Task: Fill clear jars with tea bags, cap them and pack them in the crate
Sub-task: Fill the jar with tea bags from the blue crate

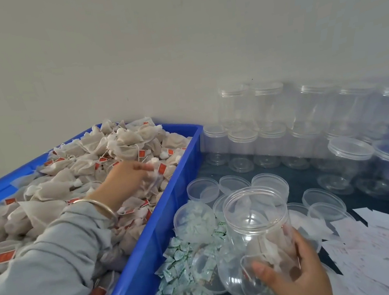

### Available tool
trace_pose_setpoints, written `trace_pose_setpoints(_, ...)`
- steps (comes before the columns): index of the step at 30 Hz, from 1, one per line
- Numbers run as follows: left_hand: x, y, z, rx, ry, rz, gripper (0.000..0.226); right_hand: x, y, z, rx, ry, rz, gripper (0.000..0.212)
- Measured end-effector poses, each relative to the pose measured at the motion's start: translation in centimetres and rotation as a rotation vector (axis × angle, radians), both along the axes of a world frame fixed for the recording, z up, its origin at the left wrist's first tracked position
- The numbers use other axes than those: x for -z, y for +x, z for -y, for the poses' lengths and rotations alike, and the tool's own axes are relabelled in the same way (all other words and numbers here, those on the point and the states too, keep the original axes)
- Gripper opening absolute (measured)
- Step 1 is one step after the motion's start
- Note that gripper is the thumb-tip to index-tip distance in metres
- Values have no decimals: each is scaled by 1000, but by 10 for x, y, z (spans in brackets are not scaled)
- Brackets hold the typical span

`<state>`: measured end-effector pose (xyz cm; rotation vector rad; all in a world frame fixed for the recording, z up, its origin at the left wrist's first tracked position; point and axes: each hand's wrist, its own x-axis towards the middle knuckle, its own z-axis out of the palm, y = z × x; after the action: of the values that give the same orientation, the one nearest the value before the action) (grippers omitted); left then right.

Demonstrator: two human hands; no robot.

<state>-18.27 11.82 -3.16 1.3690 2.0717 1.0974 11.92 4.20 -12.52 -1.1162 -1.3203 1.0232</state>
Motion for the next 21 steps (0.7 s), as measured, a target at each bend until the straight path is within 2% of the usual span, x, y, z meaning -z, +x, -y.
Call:
trace_pose_setpoints(3, -23, 12, 12, 73, 167, 596, 13, 0, 0, 0, -6, 11, 12, 90)
trace_pose_setpoints(6, -40, 33, 25, 262, 287, 852, 12, 2, 0, -1, 1, 27, 34, 87)
trace_pose_setpoints(8, -45, 48, 31, 402, 288, 927, 27, 2, -1, -1, -1, 41, 55, 88)
trace_pose_setpoints(10, -46, 65, 36, 509, 242, 933, 29, 4, -2, 0, 6, 55, 81, 90)
trace_pose_setpoints(14, -40, 92, 48, 620, 127, 760, 27, 4, -3, 2, -7, 118, 100, 95)
trace_pose_setpoints(16, -37, 102, 53, 674, 109, 733, 18, 4, -4, 2, -24, 156, 115, 95)
trace_pose_setpoints(19, -34, 108, 55, 680, 116, 534, 15, 3, -5, 2, -9, 180, 142, 95)
trace_pose_setpoints(21, -32, 108, 52, 603, 128, 417, 17, 3, -5, 2, -1, 179, 141, 93)
